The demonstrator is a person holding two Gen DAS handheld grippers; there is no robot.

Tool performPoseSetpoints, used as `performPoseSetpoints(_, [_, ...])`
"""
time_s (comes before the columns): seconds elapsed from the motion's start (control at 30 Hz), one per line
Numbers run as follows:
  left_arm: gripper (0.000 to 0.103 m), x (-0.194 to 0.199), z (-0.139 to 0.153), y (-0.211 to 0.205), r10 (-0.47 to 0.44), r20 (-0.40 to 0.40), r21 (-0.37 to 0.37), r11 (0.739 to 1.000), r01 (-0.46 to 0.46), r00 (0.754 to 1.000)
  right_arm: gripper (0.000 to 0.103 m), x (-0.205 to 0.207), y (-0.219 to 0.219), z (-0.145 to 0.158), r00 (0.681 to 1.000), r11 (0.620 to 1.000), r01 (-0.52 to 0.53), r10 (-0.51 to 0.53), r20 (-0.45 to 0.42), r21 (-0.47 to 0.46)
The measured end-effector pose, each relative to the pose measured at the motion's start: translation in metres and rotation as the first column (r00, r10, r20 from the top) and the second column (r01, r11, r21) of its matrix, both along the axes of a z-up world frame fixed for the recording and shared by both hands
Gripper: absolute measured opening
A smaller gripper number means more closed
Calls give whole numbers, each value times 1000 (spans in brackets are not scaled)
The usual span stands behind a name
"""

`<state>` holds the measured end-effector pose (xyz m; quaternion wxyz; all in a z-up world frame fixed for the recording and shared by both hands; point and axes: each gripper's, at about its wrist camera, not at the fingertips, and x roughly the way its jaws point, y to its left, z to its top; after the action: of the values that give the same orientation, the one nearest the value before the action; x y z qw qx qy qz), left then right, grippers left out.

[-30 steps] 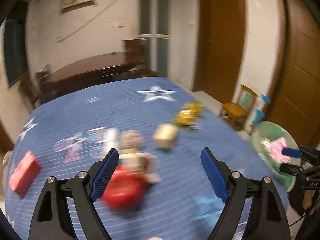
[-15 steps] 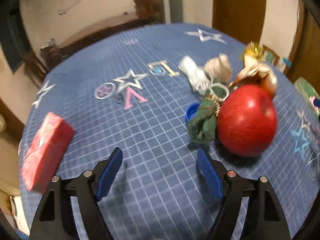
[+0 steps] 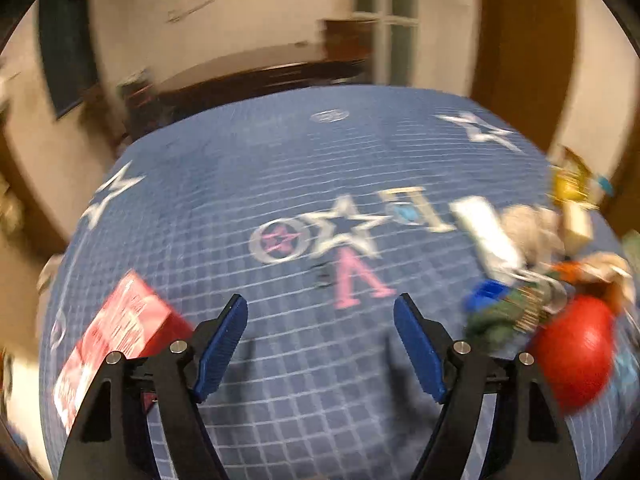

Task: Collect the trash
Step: 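Move both open grippers back over the table items, then grasp the green scrubber with the left gripper while the right grasps the beige cloth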

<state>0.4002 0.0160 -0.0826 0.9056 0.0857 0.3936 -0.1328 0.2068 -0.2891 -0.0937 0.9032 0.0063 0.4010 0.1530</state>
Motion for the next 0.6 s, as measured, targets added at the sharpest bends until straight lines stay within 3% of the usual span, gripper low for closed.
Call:
performPoseSetpoints(0.1, [77,-11,5,-9,-175,6,6,984,175,984,61,8,8,-3,1000,1000,-26,26,-3,3])
performPoseSetpoints(0.27, [74,-15,3,-21,-388,-27,40,920,389,921,61,17,9,-5,999,999,-37,37,-6,-9])
performPoseSetpoints(0.37, [71,-16,1,-32,-465,-47,48,883,467,884,61,21,9,-9,999,999,-37,37,-19,-11])
performPoseSetpoints(0.5, [70,-19,1,-30,-554,-72,-27,832,554,829,61,22,10,-13,999,999,-48,48,-23,-17])
performPoseSetpoints(0.6, [57,-20,-5,-37,-585,-93,-27,811,585,806,61,24,12,-16,998,998,-63,62,-27,-24])
